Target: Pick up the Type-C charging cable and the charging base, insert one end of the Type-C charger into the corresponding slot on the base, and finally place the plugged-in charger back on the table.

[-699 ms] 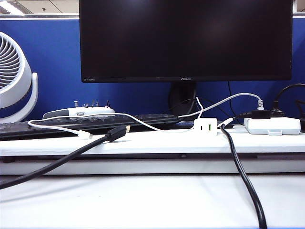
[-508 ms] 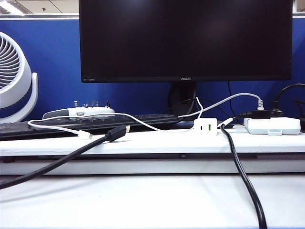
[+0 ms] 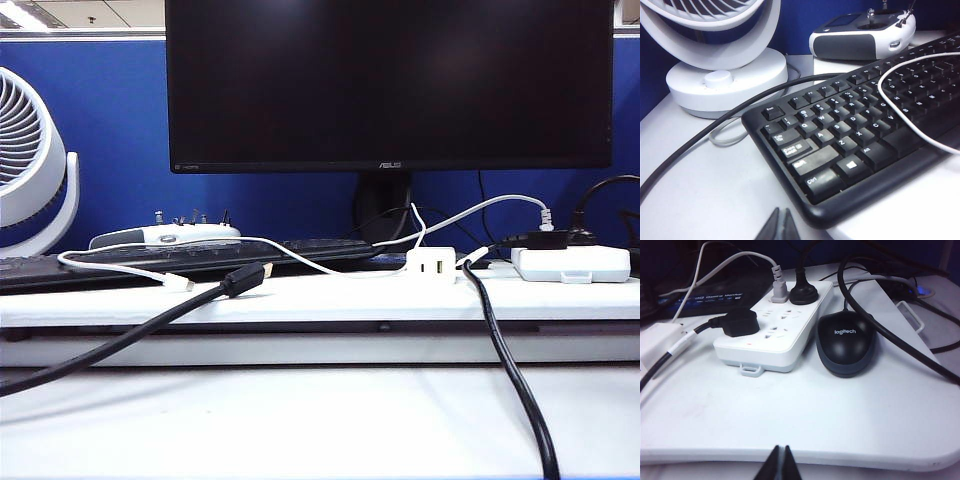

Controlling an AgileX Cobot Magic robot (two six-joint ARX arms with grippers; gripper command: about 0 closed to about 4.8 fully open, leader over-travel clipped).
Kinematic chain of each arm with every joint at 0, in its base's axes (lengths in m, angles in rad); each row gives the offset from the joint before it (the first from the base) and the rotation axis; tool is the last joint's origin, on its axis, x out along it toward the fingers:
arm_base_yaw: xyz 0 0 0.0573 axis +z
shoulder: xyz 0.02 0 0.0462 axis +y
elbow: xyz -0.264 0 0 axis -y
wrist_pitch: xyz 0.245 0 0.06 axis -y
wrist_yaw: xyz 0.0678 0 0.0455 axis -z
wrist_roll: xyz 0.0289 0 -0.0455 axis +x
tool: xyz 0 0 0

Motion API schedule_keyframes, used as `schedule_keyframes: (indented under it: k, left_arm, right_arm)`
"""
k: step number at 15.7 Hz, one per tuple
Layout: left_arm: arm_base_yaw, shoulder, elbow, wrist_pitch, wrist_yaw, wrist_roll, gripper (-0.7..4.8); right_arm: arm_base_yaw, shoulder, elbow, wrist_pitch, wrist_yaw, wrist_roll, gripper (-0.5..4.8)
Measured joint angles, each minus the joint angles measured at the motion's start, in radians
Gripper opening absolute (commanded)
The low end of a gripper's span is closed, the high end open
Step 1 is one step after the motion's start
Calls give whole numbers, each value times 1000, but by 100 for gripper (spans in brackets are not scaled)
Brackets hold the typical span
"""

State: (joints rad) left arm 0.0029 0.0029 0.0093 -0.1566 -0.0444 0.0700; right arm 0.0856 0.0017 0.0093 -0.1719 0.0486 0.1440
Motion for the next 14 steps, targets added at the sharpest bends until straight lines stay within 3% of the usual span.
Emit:
schedule_keyframes:
  k: [4, 9, 14]
  left_arm:
    - [0, 0, 52, 82, -1, -117, -5]
    - [0, 9, 183, 95, -1, -128, -6]
    - [0, 302, 436, 108, 53, -127, -5]
  right_arm:
    - [0, 0, 92, 2, 2, 46, -1]
    - [0, 0, 221, 1, 3, 65, -1]
    - [0, 37, 385, 2, 46, 66, -1]
